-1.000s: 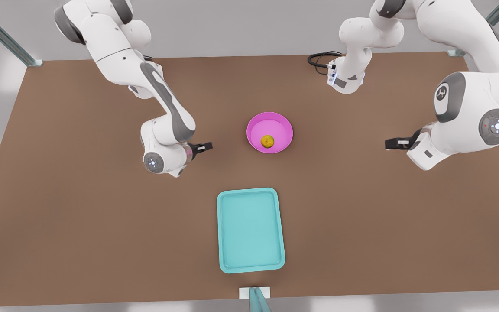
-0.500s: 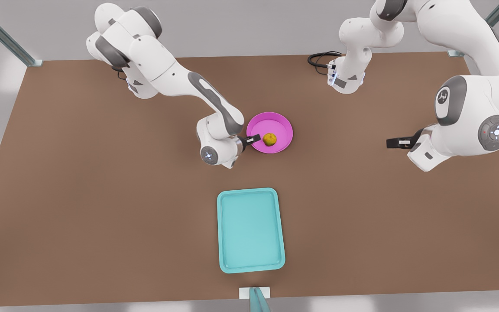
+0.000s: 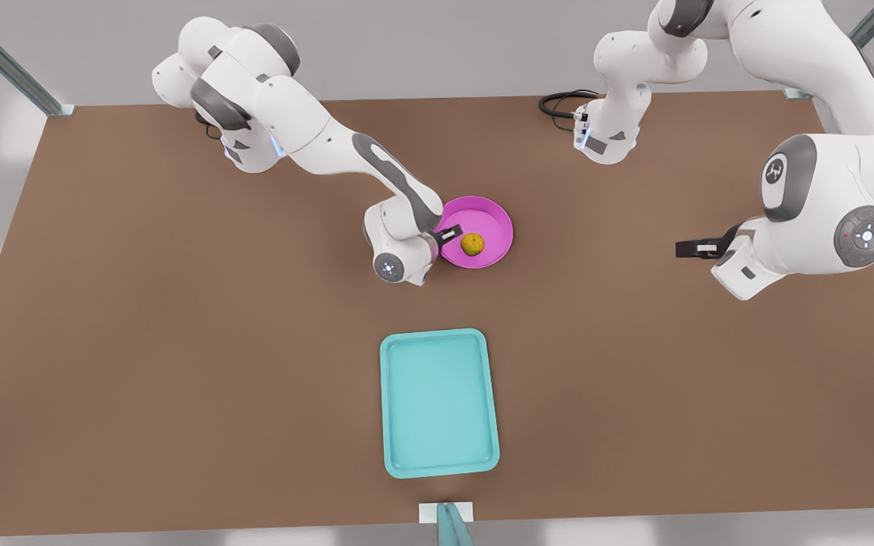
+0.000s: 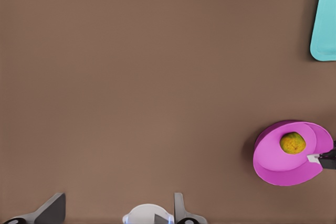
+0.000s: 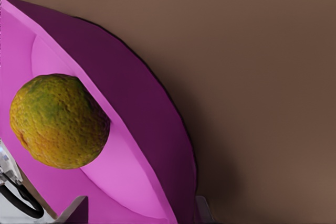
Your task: Place the orange on the plate with the left arm and the plate on the tray with the right arm
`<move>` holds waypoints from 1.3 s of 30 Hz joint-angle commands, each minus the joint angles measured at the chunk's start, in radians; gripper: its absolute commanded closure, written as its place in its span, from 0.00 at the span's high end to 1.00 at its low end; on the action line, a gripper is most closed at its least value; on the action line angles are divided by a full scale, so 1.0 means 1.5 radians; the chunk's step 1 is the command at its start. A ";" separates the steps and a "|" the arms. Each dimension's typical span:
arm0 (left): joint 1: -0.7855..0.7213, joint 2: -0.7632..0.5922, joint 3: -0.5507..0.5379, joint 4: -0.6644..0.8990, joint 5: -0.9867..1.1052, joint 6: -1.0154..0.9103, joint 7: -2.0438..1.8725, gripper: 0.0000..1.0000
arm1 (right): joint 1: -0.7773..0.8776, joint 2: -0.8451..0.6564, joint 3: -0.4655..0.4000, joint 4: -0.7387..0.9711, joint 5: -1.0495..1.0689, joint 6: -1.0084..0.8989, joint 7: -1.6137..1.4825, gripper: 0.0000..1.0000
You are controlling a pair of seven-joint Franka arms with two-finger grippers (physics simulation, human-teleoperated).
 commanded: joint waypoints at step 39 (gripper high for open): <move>-0.007 0.003 0.019 0.043 -0.057 0.011 0.019 1.00 | -0.237 0.012 -0.043 0.218 0.028 -0.052 -0.157 0.21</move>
